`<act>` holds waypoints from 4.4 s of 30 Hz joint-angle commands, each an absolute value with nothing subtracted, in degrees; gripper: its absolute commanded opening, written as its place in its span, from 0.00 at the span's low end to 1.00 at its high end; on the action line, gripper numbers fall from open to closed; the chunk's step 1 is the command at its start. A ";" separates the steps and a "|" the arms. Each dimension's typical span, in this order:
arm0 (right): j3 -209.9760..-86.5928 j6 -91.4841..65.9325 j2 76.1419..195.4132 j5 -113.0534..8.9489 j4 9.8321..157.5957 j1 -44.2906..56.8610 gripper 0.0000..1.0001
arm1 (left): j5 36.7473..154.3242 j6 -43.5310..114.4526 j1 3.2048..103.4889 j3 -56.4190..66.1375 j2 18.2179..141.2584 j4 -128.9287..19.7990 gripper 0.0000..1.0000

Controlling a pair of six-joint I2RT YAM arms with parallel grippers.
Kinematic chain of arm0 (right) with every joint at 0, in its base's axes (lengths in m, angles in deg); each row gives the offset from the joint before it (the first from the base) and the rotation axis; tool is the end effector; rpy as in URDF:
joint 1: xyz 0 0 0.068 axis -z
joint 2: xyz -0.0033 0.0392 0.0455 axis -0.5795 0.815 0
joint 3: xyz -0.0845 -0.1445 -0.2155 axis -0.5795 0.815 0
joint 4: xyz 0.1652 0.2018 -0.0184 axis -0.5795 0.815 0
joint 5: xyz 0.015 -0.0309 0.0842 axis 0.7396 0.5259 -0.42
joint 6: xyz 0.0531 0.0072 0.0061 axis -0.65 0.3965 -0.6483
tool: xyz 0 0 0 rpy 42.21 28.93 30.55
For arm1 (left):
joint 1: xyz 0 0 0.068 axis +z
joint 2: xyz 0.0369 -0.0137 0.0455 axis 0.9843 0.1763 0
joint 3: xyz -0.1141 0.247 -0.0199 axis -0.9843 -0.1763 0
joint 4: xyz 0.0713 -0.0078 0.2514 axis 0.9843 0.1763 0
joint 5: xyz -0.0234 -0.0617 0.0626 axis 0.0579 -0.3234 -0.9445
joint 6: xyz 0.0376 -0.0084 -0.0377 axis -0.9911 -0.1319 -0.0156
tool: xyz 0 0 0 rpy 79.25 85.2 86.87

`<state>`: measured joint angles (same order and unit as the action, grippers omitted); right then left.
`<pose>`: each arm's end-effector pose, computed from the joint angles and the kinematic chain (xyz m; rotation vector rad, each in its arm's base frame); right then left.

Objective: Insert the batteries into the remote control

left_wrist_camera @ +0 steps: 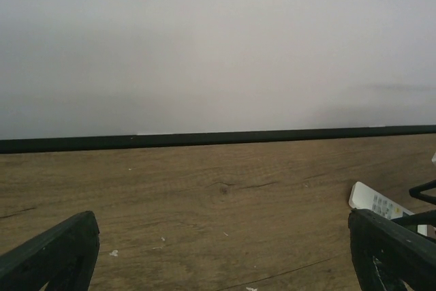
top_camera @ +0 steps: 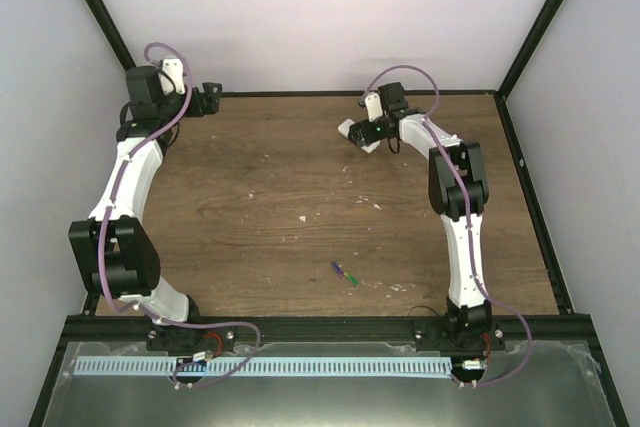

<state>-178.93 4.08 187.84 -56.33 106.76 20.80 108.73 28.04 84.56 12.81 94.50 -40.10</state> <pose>0.4970 0.1371 0.1650 -0.6119 2.3702 0.2901 0.3714 0.0176 0.3530 0.0948 1.9481 -0.3603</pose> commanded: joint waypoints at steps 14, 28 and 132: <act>-178.25 5.56 190.59 -56.01 105.36 19.63 1.00 | 105.79 25.95 83.21 14.35 94.77 -38.86 1.00; -178.56 8.11 191.84 -54.77 107.27 18.36 0.90 | 105.12 25.00 83.25 14.25 93.61 -37.74 1.00; -149.97 2.65 154.64 -35.42 108.15 5.13 0.94 | 108.40 27.23 68.89 -3.47 86.37 -29.44 1.00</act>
